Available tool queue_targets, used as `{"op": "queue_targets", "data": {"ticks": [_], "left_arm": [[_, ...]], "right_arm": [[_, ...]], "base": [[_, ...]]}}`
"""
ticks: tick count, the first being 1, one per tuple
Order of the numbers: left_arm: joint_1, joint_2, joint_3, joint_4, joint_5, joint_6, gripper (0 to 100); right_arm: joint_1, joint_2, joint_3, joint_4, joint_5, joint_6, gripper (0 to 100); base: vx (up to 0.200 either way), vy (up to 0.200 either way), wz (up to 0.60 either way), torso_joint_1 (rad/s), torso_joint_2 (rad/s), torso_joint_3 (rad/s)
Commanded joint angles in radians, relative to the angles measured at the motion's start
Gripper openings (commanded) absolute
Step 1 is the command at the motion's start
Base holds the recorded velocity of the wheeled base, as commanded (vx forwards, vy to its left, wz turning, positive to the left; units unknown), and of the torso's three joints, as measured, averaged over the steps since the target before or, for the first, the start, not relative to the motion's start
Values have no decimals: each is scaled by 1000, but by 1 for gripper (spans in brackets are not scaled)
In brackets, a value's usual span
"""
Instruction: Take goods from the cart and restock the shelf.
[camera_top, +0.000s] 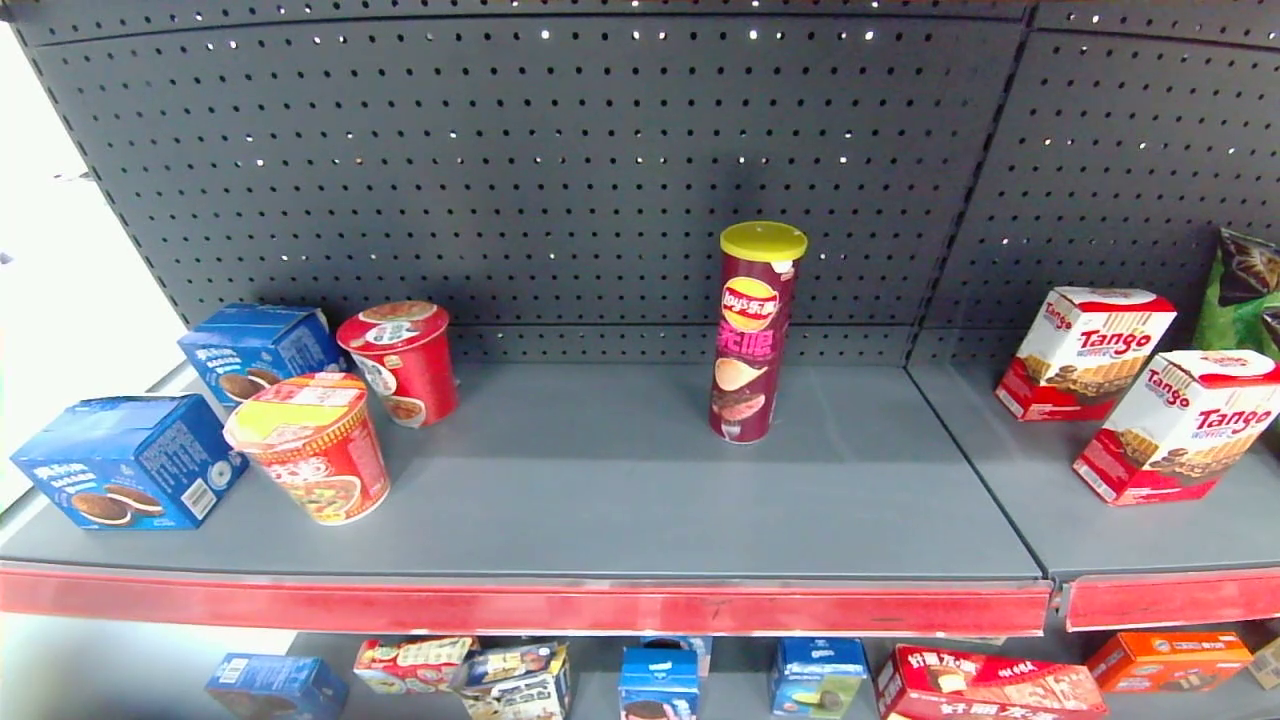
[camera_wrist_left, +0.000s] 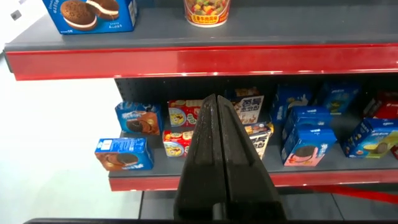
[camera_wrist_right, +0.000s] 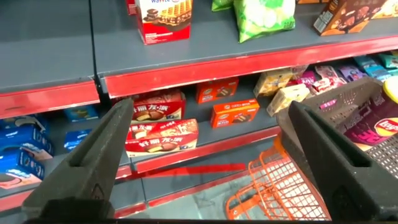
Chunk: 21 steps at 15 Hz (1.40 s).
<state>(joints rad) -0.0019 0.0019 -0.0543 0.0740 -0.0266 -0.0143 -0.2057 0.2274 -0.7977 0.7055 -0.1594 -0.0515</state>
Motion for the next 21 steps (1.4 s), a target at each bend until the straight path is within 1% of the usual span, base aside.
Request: {"op": "queue_targets", "data": {"ticks": [1, 2, 3, 4, 5, 6, 11, 16, 17, 21], "left_arm": [[0, 0, 2, -2, -1, 5, 0], [0, 0, 19, -25, 2, 31, 0], [0, 0, 48, -59, 2, 71, 0], [0, 1, 51, -71, 1, 76, 0], [0, 1, 51, -71, 1, 76, 0], [0, 1, 51, -71, 14, 23, 0], [0, 1, 53, -71, 17, 25, 0], [0, 1, 53, -73, 17, 25, 0], [0, 1, 53, -73, 17, 25, 0], [0, 1, 53, -73, 17, 25, 0]], "right_arm": [[0, 4, -3, 0, 0, -1, 100], [0, 4, -5, 0, 0, -1, 100], [0, 3, -6, 0, 0, -1, 100], [0, 3, -8, 0, 0, -1, 100], [0, 3, -8, 0, 0, -1, 100], [0, 1, -11, 0, -2, -1, 100], [3, 7, -6, -12, -8, -1, 100], [5, 1, 3, -14, -28, -10, 100], [8, -3, 8, -12, -28, -25, 100], [12, -17, 12, -14, -26, -36, 100]], "base": [[0, 0, 0, 0, 0, 0], [0, 0, 0, 0, 0, 0], [0, 0, 0, 0, 0, 0], [0, 0, 0, 0, 0, 0], [0, 0, 0, 0, 0, 0], [0, 0, 0, 0, 0, 0], [0, 0, 0, 0, 0, 0], [-200, 0, 0, 4, 3, 2], [0, 0, 0, 0, 0, 0], [0, 0, -600, 5, 2, 5]]}}
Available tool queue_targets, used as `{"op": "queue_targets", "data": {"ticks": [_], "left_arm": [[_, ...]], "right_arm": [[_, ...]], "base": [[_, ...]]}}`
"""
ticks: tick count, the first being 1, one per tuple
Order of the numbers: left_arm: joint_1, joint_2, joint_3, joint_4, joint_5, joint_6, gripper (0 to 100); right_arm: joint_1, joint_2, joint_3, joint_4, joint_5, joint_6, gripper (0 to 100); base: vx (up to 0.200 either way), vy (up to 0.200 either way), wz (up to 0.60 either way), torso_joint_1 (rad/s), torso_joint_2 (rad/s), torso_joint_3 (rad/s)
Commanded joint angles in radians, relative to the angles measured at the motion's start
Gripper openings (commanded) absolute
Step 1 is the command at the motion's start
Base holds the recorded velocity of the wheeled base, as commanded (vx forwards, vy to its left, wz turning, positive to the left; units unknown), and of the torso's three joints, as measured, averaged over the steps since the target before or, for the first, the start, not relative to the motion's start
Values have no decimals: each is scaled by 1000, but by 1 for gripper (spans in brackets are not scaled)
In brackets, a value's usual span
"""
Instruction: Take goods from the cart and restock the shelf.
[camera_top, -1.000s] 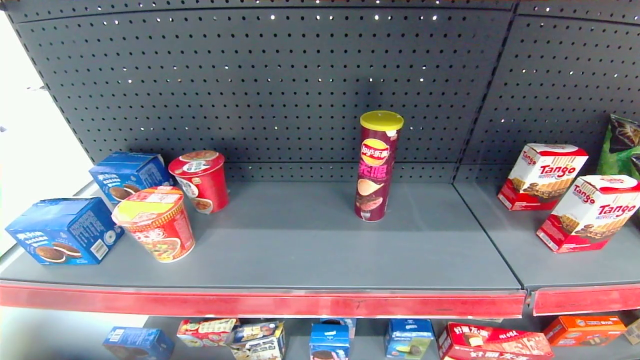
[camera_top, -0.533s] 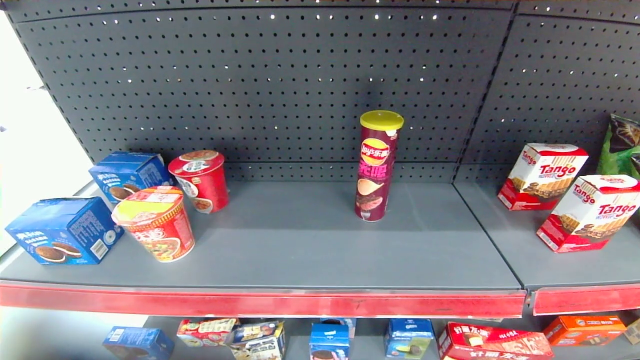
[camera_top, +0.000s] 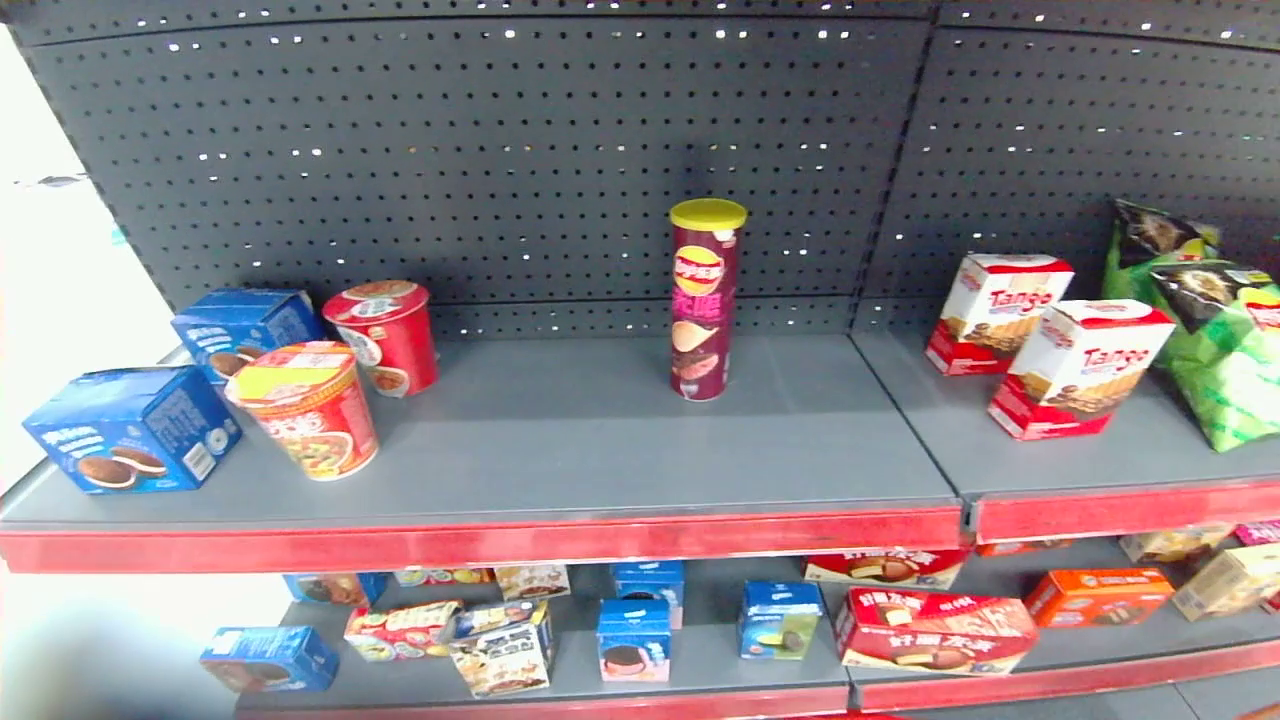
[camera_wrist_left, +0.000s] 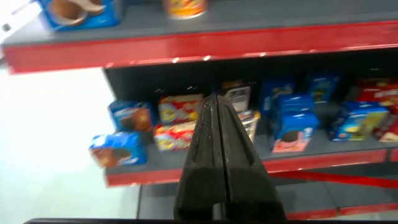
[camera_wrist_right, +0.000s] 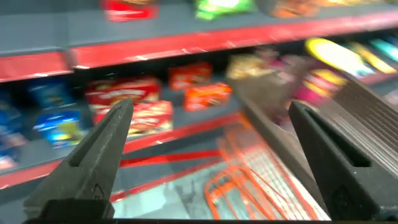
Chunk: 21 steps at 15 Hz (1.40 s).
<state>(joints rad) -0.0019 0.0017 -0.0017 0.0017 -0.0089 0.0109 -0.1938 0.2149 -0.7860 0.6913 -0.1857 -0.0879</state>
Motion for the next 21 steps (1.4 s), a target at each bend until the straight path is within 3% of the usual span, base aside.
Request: {"op": "queue_targets", "data": {"ticks": [1, 7, 14, 17, 21], "left_arm": [[0, 1, 0, 0, 0, 0, 0], [0, 1, 0, 0, 0, 0, 0], [0, 1, 0, 0, 0, 1, 0], [0, 1, 0, 0, 0, 1, 0], [0, 1, 0, 0, 0, 1, 0]], "right_arm": [[1, -5, 1, 1, 0, -1, 100], [1, -6, 2, 1, 0, -1, 100], [1, -11, 4, 1, 0, -3, 100], [1, -23, 11, 1, 2, -3, 100], [2, -23, 13, 1, 0, -3, 100]], "base": [[0, 0, -600, -2, 2, 2], [0, 0, -600, 3, 2, 1], [0, 0, 0, 0, 0, 0], [-200, 0, -600, 11, 2, -1], [-100, 0, 0, 1, 5, 0]]}}
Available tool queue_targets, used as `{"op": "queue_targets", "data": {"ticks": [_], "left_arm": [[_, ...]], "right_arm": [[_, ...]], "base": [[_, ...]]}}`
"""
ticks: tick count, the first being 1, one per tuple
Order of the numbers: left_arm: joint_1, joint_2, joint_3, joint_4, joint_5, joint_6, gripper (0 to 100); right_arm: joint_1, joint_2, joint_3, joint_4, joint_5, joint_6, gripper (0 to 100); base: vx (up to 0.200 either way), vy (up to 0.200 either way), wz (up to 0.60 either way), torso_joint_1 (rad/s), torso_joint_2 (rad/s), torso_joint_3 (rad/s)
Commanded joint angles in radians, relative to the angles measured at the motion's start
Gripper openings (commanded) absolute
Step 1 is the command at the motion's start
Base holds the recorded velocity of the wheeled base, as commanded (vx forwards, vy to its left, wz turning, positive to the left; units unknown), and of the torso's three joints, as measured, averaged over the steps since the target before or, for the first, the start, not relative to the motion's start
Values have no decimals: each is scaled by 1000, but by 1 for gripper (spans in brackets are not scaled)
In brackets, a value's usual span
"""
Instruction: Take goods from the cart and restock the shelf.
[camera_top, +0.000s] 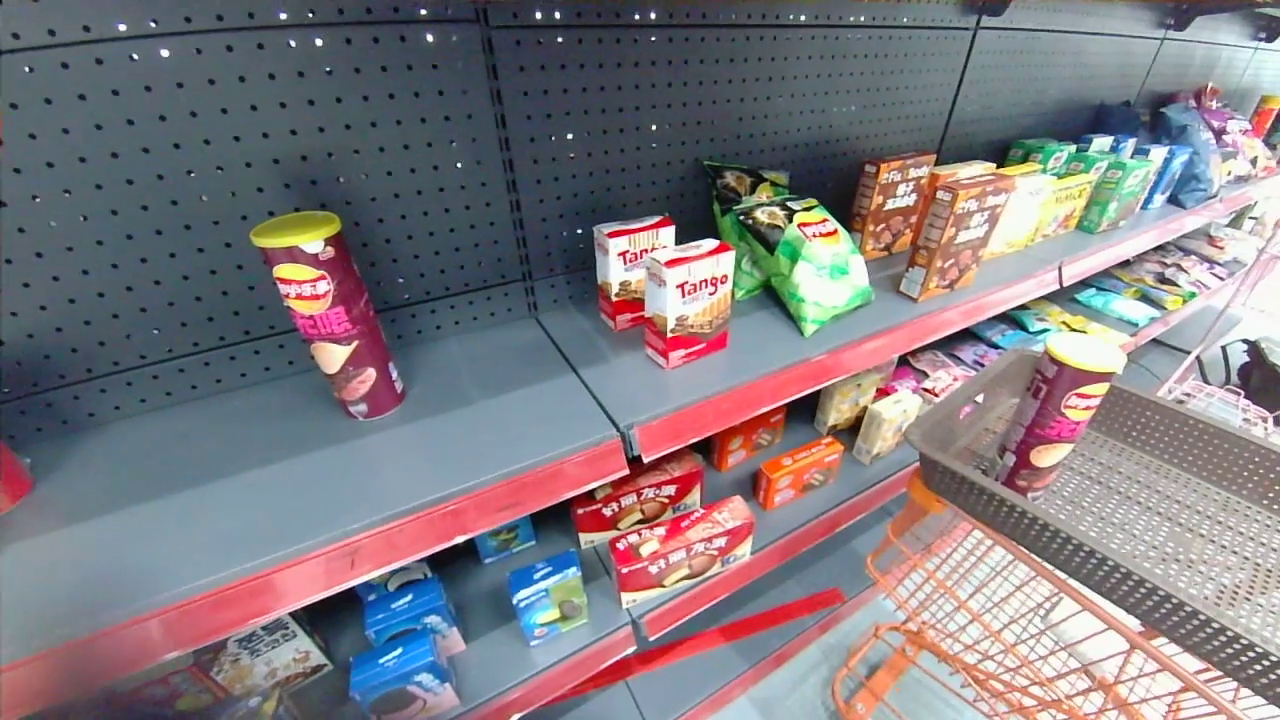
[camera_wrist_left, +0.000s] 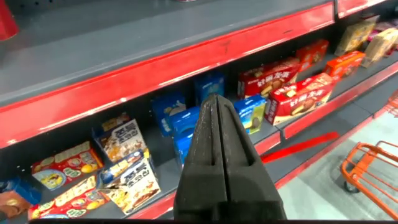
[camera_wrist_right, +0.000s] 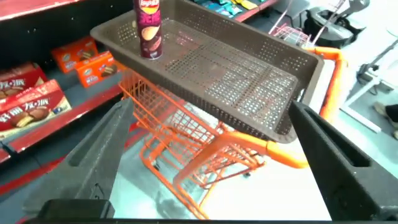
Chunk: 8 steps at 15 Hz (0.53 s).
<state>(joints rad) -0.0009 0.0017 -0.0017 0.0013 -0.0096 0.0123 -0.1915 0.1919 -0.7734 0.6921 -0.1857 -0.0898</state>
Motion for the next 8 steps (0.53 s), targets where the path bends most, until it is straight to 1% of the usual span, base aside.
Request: {"op": "queue_targets", "data": {"ticks": [1, 5, 8], "left_arm": [[-1, 1, 0, 2, 0, 0, 0], [-1, 1, 0, 2, 0, 0, 0], [-1, 1, 0, 0, 0, -3, 0]], "right_arm": [[0, 0, 2, 0, 0, -1, 100], [17, 0, 0, 0, 0, -1, 100], [18, -2, 5, 0, -1, -15, 100]], "base": [[0, 0, 0, 0, 0, 0], [0, 0, -600, 5, 0, 0], [0, 0, 0, 0, 0, 0]]}}
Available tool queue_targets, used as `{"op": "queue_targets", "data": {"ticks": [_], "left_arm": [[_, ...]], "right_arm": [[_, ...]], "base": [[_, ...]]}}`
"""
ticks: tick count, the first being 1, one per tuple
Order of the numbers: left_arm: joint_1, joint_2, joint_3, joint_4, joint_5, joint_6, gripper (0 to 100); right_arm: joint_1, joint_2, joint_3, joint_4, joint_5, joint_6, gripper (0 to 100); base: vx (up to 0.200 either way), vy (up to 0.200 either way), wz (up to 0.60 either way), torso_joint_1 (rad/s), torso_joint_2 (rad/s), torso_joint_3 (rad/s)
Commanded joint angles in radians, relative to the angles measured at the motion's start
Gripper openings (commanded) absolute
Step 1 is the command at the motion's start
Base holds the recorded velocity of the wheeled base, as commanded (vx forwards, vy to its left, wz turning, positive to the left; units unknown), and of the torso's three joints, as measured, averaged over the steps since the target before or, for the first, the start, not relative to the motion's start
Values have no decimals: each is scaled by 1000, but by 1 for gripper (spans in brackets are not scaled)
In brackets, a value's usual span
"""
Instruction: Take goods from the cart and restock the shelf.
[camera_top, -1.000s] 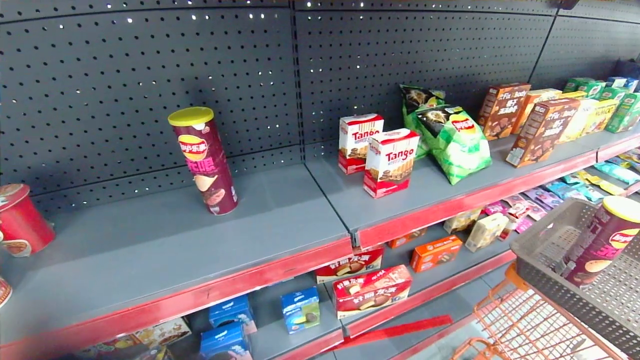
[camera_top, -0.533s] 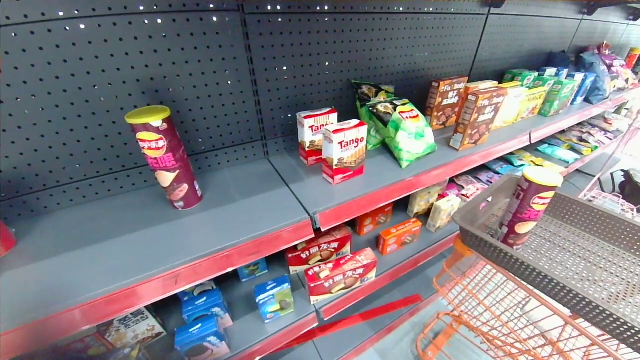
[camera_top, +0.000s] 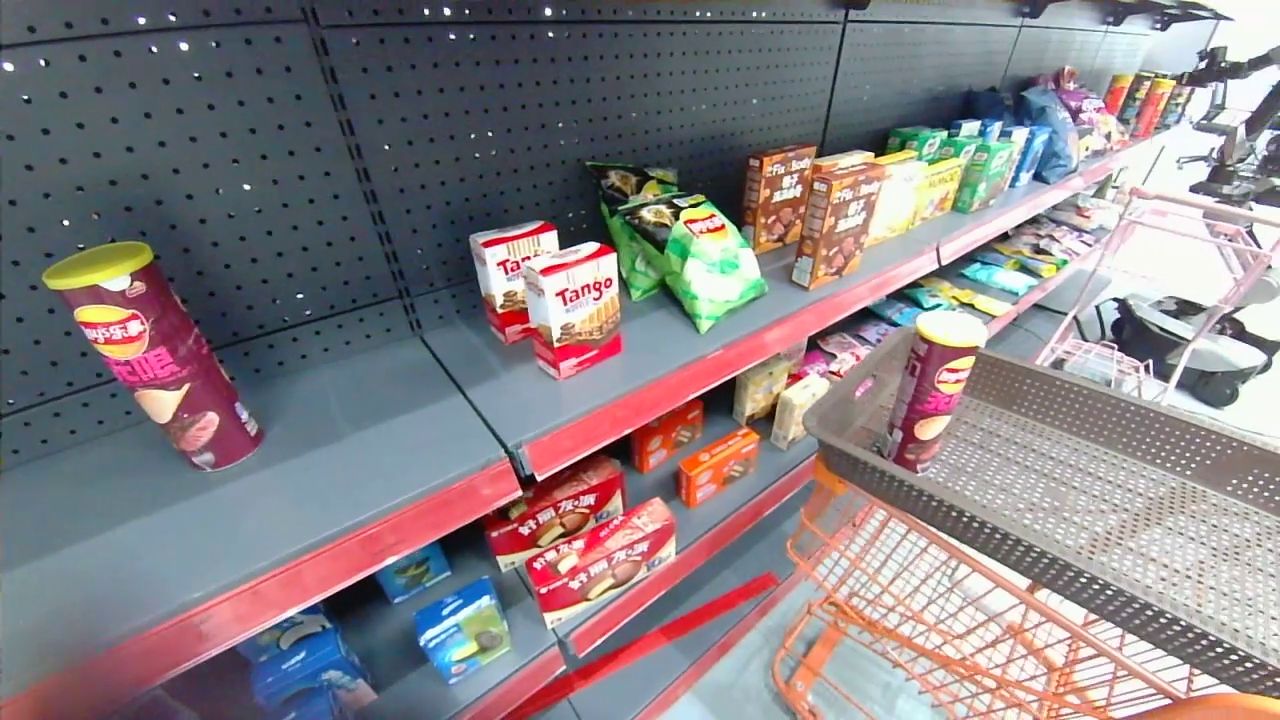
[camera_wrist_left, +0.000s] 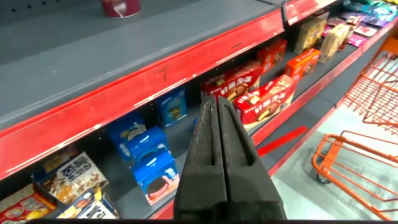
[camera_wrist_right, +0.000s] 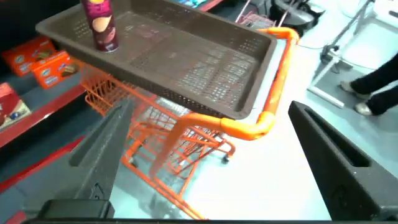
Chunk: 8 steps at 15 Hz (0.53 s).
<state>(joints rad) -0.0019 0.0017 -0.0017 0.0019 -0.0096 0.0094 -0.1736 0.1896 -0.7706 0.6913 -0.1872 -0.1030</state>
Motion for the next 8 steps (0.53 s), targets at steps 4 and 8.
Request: {"op": "queue_targets", "data": {"ticks": [4, 8], "left_arm": [[0, 1, 0, 0, 0, 0, 0], [0, 1, 0, 0, 3, -3, 0]], "right_arm": [[3, 48, 36, -42, -3, 8, 100], [3, 47, 79, -116, -1, 6, 100]], "base": [[0, 0, 0, 0, 0, 0], [0, 0, 0, 0, 0, 0]]}}
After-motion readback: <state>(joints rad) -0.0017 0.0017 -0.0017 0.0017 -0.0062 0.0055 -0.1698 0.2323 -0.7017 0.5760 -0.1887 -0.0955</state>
